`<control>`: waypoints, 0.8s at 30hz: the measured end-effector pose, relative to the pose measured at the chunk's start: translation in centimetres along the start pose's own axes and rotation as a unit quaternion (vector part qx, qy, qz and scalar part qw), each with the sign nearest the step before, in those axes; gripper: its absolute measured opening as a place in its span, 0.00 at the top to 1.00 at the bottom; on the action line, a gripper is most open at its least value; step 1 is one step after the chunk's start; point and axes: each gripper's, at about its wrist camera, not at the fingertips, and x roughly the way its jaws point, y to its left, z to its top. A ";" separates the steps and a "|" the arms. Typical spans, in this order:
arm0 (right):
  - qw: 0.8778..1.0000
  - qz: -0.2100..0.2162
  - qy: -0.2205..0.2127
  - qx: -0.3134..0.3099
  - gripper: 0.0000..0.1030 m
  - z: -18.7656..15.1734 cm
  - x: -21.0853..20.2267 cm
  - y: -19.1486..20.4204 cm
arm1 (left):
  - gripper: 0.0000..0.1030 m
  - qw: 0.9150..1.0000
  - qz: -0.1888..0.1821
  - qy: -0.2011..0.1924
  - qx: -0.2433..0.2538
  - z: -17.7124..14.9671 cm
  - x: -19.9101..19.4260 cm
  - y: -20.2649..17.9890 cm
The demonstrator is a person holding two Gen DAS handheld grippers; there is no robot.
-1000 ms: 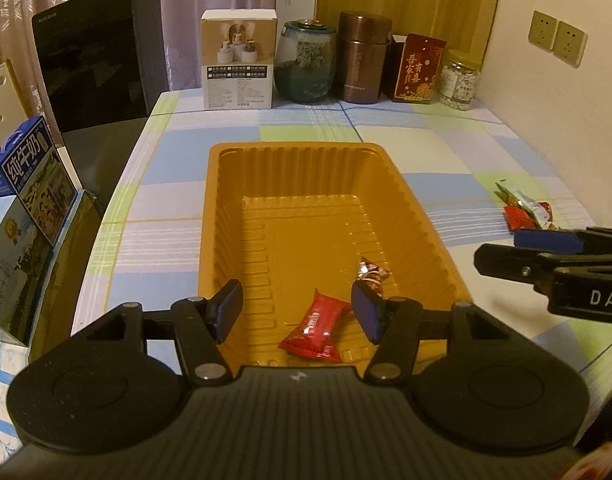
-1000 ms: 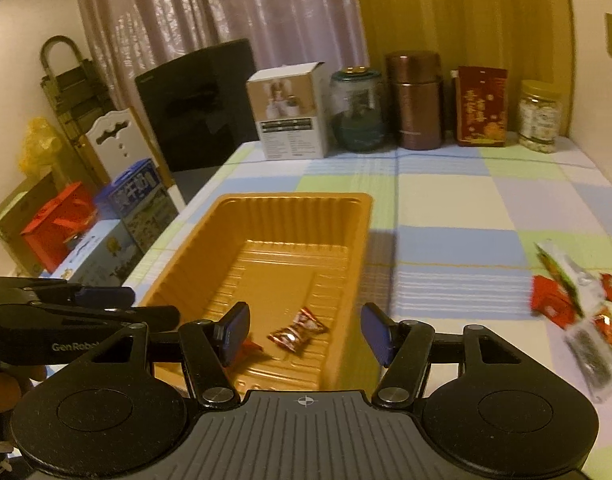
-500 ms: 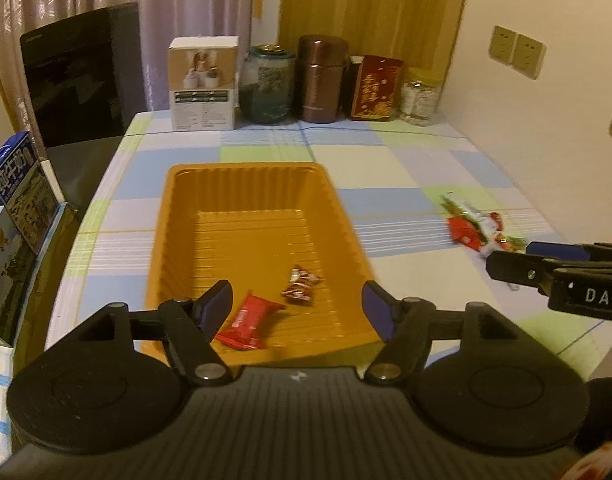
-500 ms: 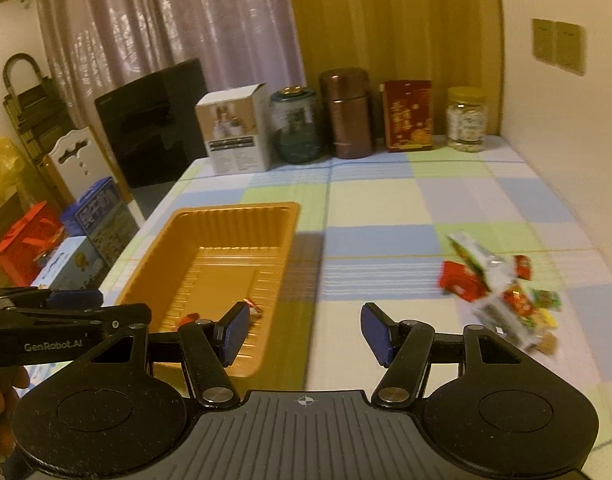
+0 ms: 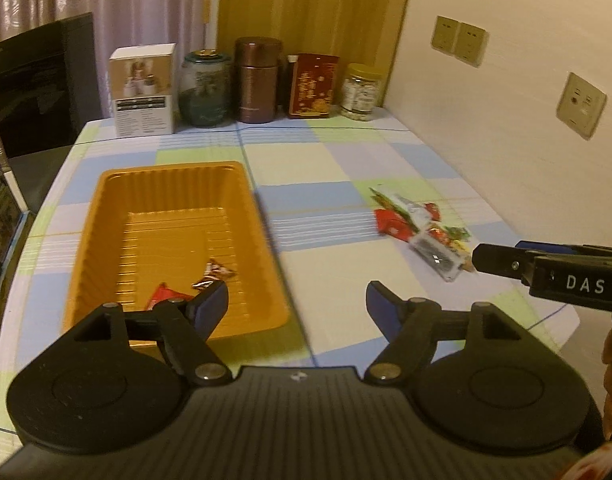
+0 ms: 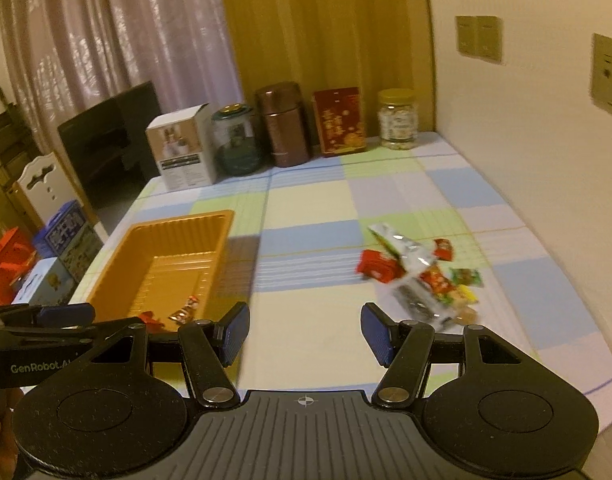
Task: Organize snacks
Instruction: 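Move both tools back toward the candy pile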
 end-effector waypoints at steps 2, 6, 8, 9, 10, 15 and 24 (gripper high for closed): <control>1.000 -0.005 -0.002 0.006 0.40 -0.1 -0.5 -0.9 | 0.27 1.000 -0.005 0.000 0.004 0.0 0.1 -0.7; 1.000 -0.016 -0.004 0.015 0.40 -0.2 -1.2 -2.3 | 0.26 1.000 -0.013 0.004 0.010 0.0 0.5 -2.1; 1.000 -0.020 -0.006 0.021 0.40 -0.3 -1.5 -3.2 | 0.26 1.000 -0.018 0.005 0.014 0.1 0.7 -2.8; 0.999 -0.023 -0.008 0.024 0.40 -0.3 -1.6 -3.7 | 0.26 1.000 -0.019 0.006 0.016 0.2 0.8 -3.1; 0.999 -0.026 -0.009 0.027 0.40 -0.3 -1.8 -4.2 | 0.25 1.000 -0.021 0.007 0.018 0.2 1.0 -3.5; 0.998 -0.049 -0.011 0.049 0.40 -0.6 -2.3 -7.6 | 0.24 0.999 -0.029 0.013 0.025 0.5 2.2 -5.1; 0.995 -0.083 0.001 0.062 0.40 -1.5 -1.0 -13.0 | 0.22 0.998 -0.046 0.030 0.036 1.0 5.9 -8.0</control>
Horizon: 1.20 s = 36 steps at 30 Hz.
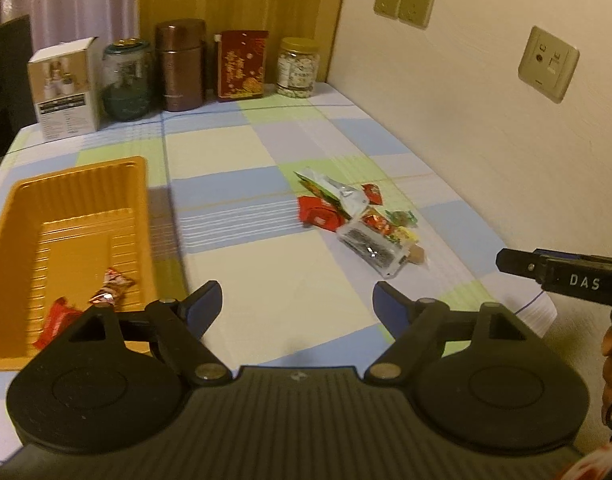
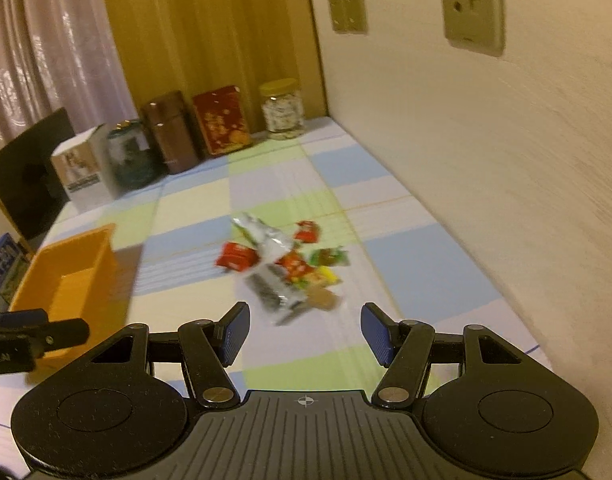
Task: Organize snacks
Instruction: 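Move both tools back toward the candy pile, then grasp clear seaweed packet with left tool while right tool grasps small square candy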
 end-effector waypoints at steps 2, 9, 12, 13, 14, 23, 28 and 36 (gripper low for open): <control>1.000 -0.004 0.002 -0.002 0.40 0.0 0.8 -0.9 | 0.22 1.000 -0.004 0.003 0.003 0.3 1.1 -0.7; 0.999 0.007 0.015 -0.031 0.40 -0.3 4.2 -2.7 | 0.21 1.000 -0.010 0.016 0.004 1.1 5.1 -2.2; 0.998 0.018 0.029 -0.060 0.40 -0.5 6.6 -3.0 | 0.21 1.000 -0.013 0.024 0.001 1.2 6.8 -2.4; 0.997 0.023 0.034 -0.071 0.40 -0.6 7.5 -3.1 | 0.21 1.000 -0.013 0.026 0.000 1.2 7.3 -2.4; 0.996 0.028 0.038 -0.081 0.40 -0.6 8.3 -3.2 | 0.21 0.999 -0.012 0.029 -0.001 1.2 7.9 -2.4; 0.978 0.047 0.057 -0.194 0.53 -1.0 14.6 -2.3 | 0.21 0.999 -0.008 0.046 -0.009 1.0 11.1 -1.4; 0.971 0.062 0.051 -0.224 0.62 -1.2 16.1 -2.4 | 0.21 0.999 -0.008 0.050 -0.010 0.9 11.9 -1.0; 0.973 0.087 0.058 -0.205 0.72 -0.8 16.2 -1.7 | 0.21 0.999 -0.007 0.051 -0.015 0.9 12.4 -0.6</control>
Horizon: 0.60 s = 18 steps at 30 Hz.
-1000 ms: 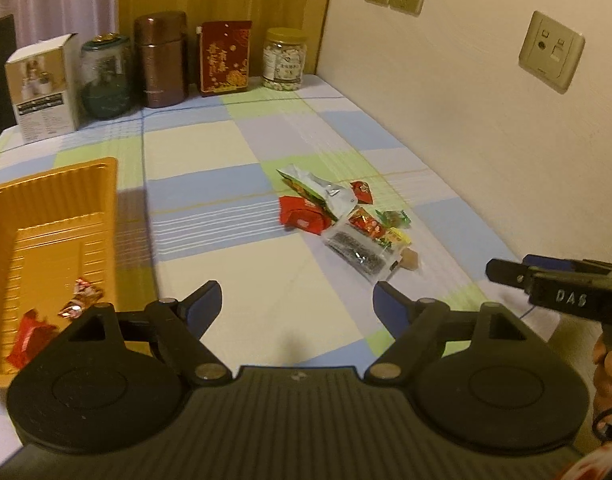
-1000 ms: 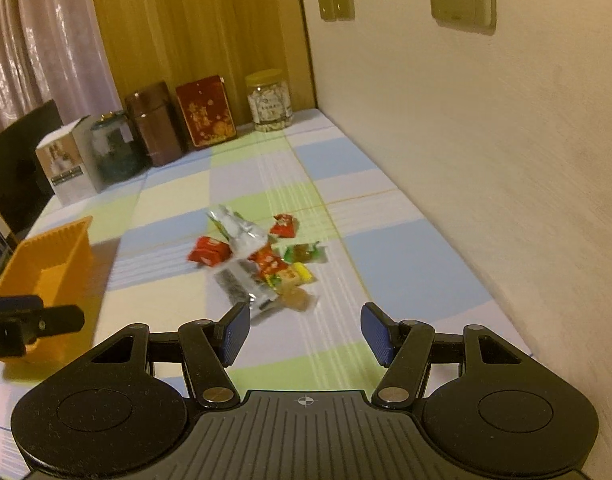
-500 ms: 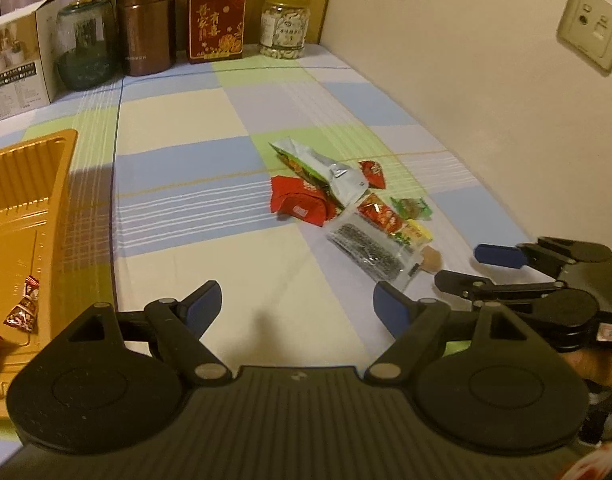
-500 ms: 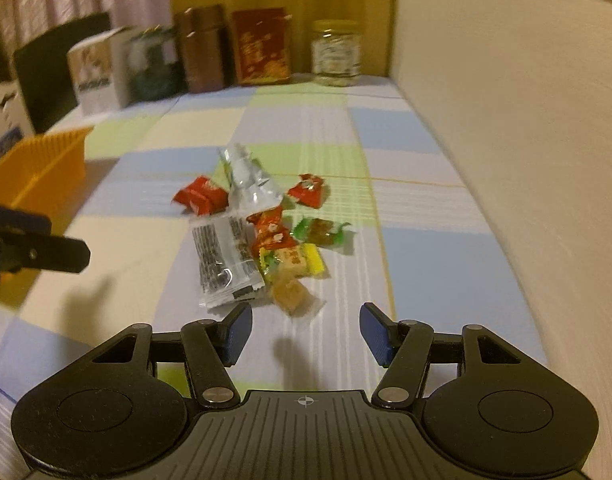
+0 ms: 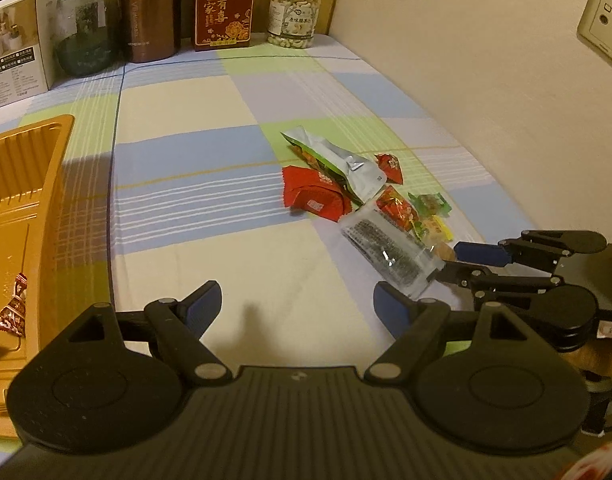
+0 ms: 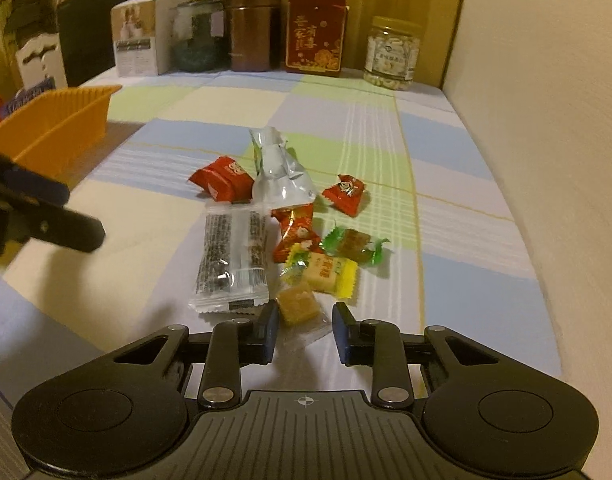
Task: Organize snacks
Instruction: 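Grasp clear seaweed packet with left tool while right tool grasps small square candy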
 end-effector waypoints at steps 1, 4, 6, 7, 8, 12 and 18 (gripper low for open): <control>1.000 0.008 -0.002 0.012 0.72 0.1 -0.1 0.0 | 0.21 1.000 0.000 0.000 -0.001 0.0 0.0 0.1; 0.999 0.033 -0.003 0.016 0.75 0.5 -0.3 0.9 | 0.21 1.000 -0.001 -0.001 -0.002 0.1 0.0 0.1; 0.999 0.051 0.001 0.000 0.75 0.6 -0.3 1.9 | 0.21 1.000 -0.005 -0.004 -0.001 0.2 0.0 -0.1; 0.998 0.059 0.002 -0.005 0.75 0.6 -0.3 2.4 | 0.21 1.000 -0.008 -0.005 -0.002 0.3 0.1 -0.2; 0.998 0.061 0.001 -0.007 0.75 0.5 -0.4 2.6 | 0.21 1.000 -0.012 -0.007 0.000 0.5 0.1 -0.4; 0.999 0.037 0.003 0.015 0.75 0.1 -0.7 2.5 | 0.21 0.999 -0.030 -0.017 0.022 0.7 1.2 -1.6; 1.000 -0.004 0.005 0.011 0.74 -1.3 -1.4 1.4 | 0.26 0.993 -0.047 -0.020 0.102 0.9 3.5 -3.6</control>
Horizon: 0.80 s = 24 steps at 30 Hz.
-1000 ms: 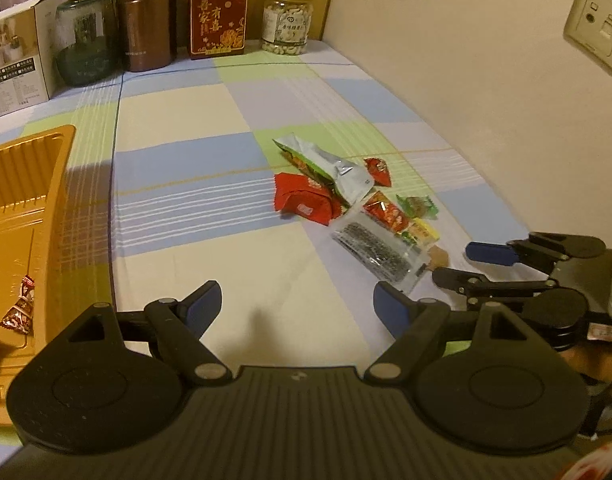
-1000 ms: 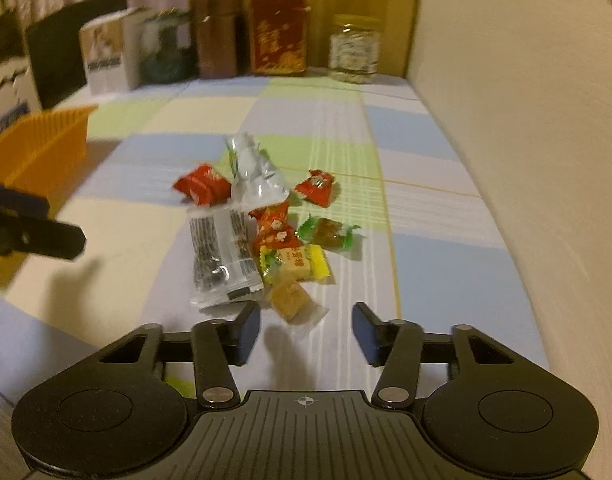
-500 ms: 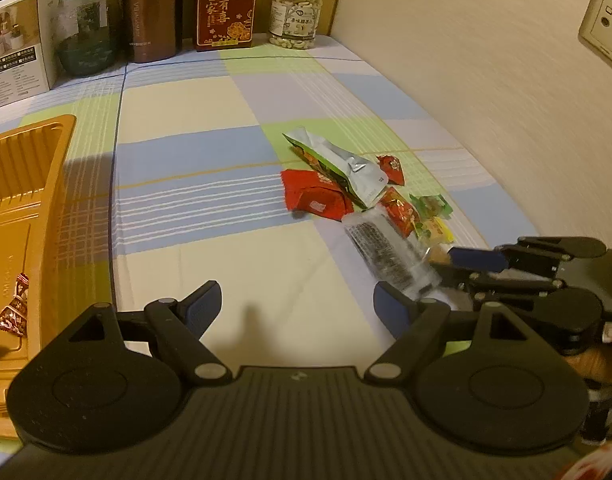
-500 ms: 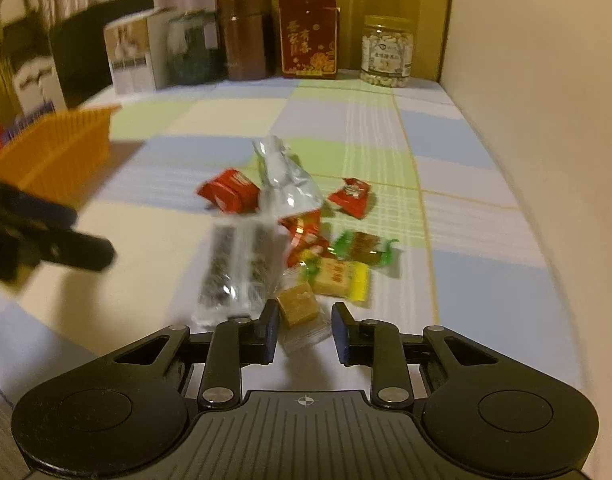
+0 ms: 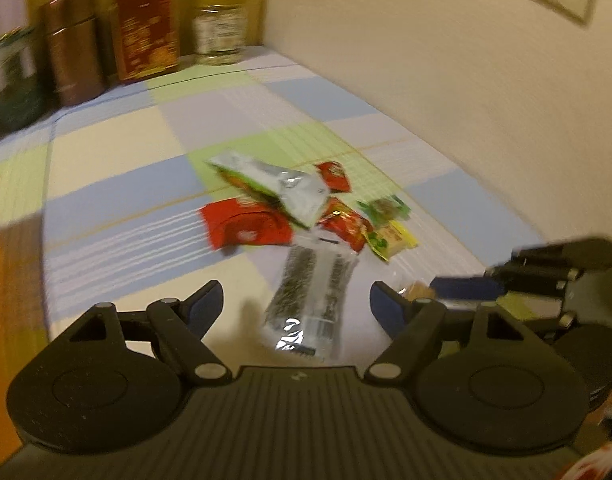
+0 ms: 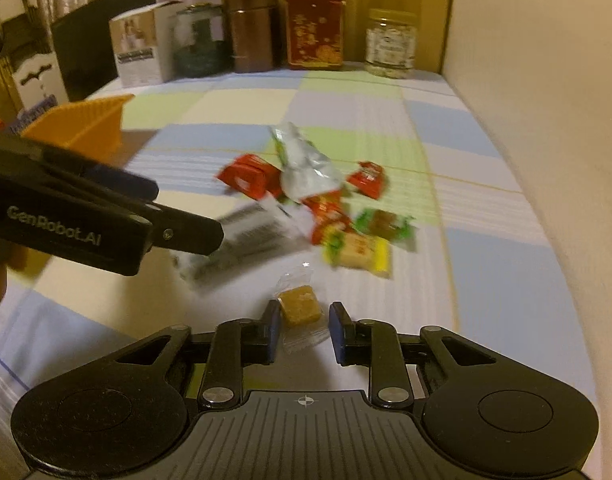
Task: Organize snacks
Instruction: 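Grasp clear seaweed packet with left tool while right tool grasps small square candy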
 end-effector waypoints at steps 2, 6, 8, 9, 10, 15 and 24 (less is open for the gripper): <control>1.000 -0.005 -0.001 -0.002 0.72 -0.2 0.0 -0.3 | 0.28 1.000 -0.012 0.012 0.009 0.0 1.0 -0.1; 1.000 -0.003 -0.011 -0.016 0.66 -0.5 0.2 -0.5 | 0.43 1.000 -0.006 0.018 0.021 -0.2 2.1 0.1; 1.000 0.000 -0.017 -0.026 0.66 -0.5 0.3 -0.3 | 0.53 0.999 -0.006 0.022 0.030 -0.3 2.4 0.3; 0.999 0.002 -0.020 -0.032 0.66 -0.5 0.5 -0.2 | 0.57 0.999 -0.009 0.024 0.034 -0.4 2.5 0.3; 0.999 0.004 -0.022 -0.039 0.66 -0.4 0.6 -0.1 | 0.58 0.999 -0.010 0.023 0.037 -0.5 2.5 0.3; 0.999 0.013 -0.016 -0.040 0.70 0.0 1.0 0.0 | 0.58 0.999 -0.008 0.023 0.042 -0.9 2.1 0.2; 0.999 0.004 -0.009 0.032 0.76 0.0 -0.4 -0.8 | 0.64 0.998 0.002 0.035 0.051 -0.9 2.2 -0.4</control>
